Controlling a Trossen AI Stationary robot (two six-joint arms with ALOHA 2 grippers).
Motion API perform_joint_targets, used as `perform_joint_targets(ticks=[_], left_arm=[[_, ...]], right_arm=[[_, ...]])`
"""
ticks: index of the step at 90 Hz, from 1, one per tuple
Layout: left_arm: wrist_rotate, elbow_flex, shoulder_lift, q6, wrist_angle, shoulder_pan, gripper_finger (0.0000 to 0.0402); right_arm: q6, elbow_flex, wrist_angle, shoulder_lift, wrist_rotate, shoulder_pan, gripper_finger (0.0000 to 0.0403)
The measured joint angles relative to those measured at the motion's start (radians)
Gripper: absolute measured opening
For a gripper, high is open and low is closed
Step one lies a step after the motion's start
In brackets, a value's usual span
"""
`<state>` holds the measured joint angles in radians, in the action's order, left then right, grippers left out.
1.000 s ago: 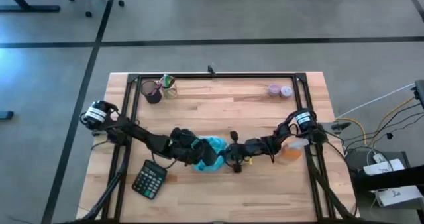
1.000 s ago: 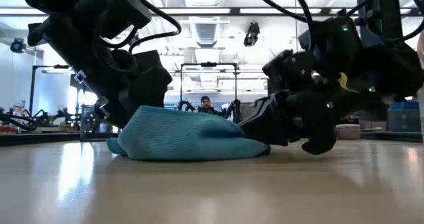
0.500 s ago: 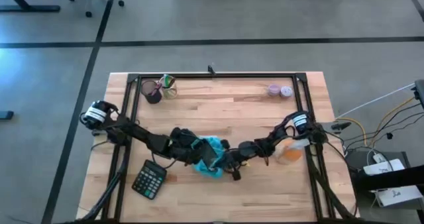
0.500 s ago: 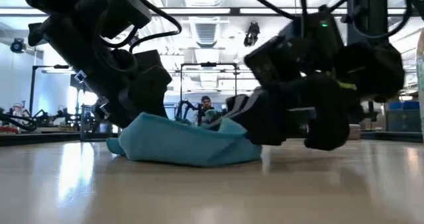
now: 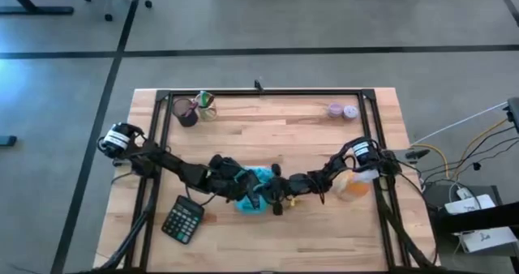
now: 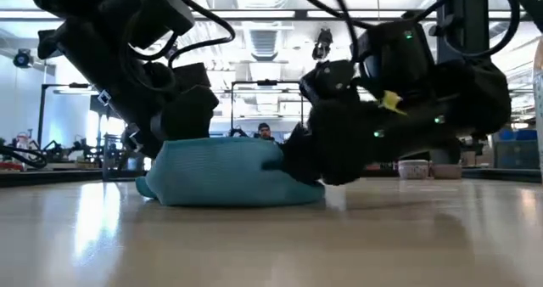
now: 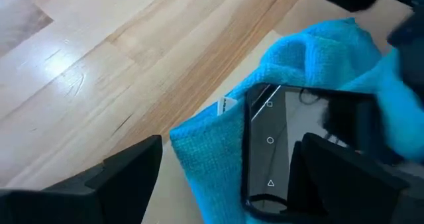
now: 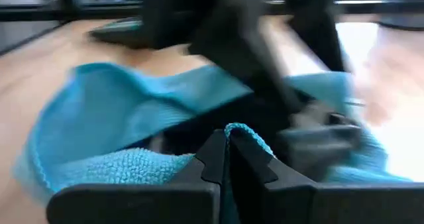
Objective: Apply microfiber cloth
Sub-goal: Wipe the front of the cellphone with the blue microfiber cloth
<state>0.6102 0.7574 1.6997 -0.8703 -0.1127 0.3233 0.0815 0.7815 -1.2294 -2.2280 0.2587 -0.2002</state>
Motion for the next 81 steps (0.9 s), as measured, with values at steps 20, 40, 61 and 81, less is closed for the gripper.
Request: perform_joint_targets(ticks=[20, 40, 61, 81], left_arm=[[-0.001, 0.0, 0.0, 0.0, 0.003, 0.0, 0.0349], [0.0, 0.0, -0.001, 0.002, 0.005, 0.0, 0.0349], [0.0, 0.0, -0.002, 0.005, 0.007, 0.001, 0.0349], [-0.005, 0.0, -0.002, 0.027, 0.008, 0.001, 0.0349]], right_arm=[[-0.039, 0.015, 0.009, -0.002, -0.085, 0.008, 0.0], [-0.08, 0.101, 0.136, -0.002, -0.338, -0.002, 0.0], [-0.104, 0.156, 0.241, 0.0, -0.39, -0.022, 0.0], [-0.056, 0.157, 0.241, 0.0, -0.213, -0.014, 0.0]])
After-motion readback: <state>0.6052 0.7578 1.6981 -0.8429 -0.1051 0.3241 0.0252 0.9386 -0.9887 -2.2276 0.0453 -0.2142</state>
